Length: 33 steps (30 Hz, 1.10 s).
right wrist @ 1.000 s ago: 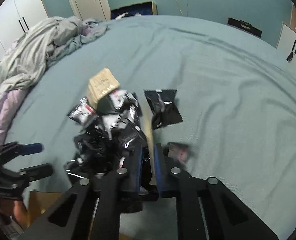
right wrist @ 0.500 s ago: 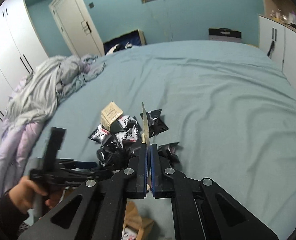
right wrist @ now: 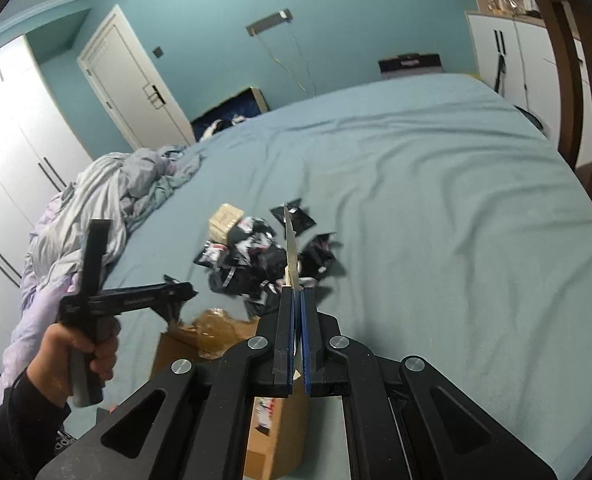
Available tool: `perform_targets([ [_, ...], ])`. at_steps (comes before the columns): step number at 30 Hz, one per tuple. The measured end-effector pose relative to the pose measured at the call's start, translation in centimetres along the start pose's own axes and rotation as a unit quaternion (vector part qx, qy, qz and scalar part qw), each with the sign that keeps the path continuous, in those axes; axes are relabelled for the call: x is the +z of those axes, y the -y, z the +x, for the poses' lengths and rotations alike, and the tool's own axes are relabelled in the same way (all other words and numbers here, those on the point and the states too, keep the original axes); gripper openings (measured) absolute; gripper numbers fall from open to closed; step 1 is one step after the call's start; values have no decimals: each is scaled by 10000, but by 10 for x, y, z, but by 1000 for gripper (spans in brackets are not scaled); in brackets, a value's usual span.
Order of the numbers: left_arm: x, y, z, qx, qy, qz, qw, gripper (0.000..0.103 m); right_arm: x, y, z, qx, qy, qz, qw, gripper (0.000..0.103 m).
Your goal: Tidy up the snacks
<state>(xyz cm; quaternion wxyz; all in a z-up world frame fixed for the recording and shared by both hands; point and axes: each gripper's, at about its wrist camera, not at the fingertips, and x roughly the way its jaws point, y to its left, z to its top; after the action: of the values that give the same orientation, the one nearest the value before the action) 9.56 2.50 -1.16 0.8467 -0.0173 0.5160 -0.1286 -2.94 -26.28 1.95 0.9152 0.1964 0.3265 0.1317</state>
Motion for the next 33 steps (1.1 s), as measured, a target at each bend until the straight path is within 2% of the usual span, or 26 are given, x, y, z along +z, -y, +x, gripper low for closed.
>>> perform_targets([
  [2, -9, 10, -16, -21, 131, 152, 9998, 37, -5, -8, 3, 17, -11, -154, 9999, 1],
  [6, -31, 27, -44, -160, 253, 533, 9981, 37, -21, -34, 13, -215, -150, -725, 9970, 1],
  [12, -60, 58, -55, -422, 76, 1002, 9940, 38, -31, -53, -1, 115, 46, -1015, 9948, 1],
  [14, -71, 69, -46, -367, -145, 1327, 9904, 39, -36, -53, -2, 162, 9, -1060, 9942, 1],
  [15, -75, 74, -41, -178, -165, 1503, 9883, 41, -38, -53, -1, 175, -29, -1091, 9939, 1],
  [17, -77, 77, -38, 119, -130, 1627, 9865, 52, -40, -51, 3, 190, -126, -1140, 9932, 1],
  [19, -74, 71, -40, 252, -45, 1502, 9883, 81, -39, -51, 6, 189, -198, -1181, 9926, 1],
  [24, -62, 40, -43, 392, 109, 767, 9962, 82, -36, -55, 12, 225, -362, -1259, 9911, 1],
  [28, -55, 19, -44, 621, 217, 331, 9973, 82, -38, -66, 23, 272, -664, -1468, 9866, 1],
  [33, -51, 7, -45, 656, 332, 84, 9973, 82, -40, -81, 37, 471, -1046, -1741, 9780, 1],
])
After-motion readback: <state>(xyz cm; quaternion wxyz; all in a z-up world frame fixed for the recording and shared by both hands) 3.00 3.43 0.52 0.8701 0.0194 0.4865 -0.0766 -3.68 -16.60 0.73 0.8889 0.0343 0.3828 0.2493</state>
